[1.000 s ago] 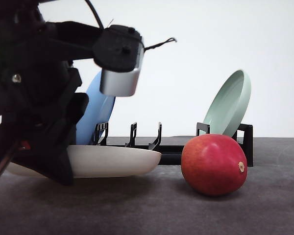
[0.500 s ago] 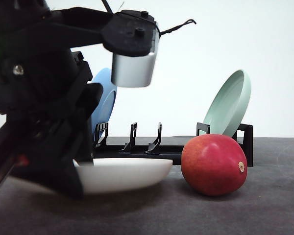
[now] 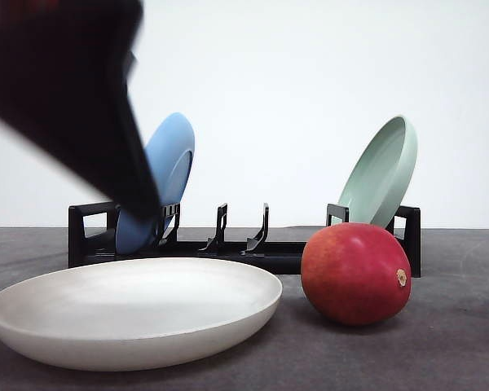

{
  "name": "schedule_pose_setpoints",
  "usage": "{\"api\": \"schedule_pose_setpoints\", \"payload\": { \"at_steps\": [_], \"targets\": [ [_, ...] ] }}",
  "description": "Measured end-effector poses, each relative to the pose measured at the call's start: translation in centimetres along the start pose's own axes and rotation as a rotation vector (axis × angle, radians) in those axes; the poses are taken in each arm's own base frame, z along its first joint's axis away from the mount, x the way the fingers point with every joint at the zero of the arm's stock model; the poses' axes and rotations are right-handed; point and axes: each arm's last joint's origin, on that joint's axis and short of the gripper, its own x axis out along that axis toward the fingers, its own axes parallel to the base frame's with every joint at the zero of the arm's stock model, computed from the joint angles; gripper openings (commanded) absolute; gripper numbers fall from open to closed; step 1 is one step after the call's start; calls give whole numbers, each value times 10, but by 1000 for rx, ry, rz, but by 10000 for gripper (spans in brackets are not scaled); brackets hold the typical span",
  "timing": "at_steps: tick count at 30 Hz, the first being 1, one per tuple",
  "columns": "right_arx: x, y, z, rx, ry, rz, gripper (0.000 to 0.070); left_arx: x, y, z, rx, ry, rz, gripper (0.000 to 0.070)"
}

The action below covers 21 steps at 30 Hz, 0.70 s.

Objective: Place pomegranate in white plate

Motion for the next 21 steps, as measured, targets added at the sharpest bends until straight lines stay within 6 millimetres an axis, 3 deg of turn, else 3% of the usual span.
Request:
{"api": "schedule_pose_setpoints", "payload": {
  "at_steps": [12, 16, 21],
  "targets": [
    [0, 0, 0, 0, 1, 3, 360, -77, 73, -40, -509, -277, 257, 475],
    [0, 1, 0, 1, 2, 20, 360, -87, 89, -56, -609, -312, 318, 475],
    [1, 2, 0, 37, 12, 76, 360, -84, 100, -79, -715, -278, 357, 475]
  ]
}}
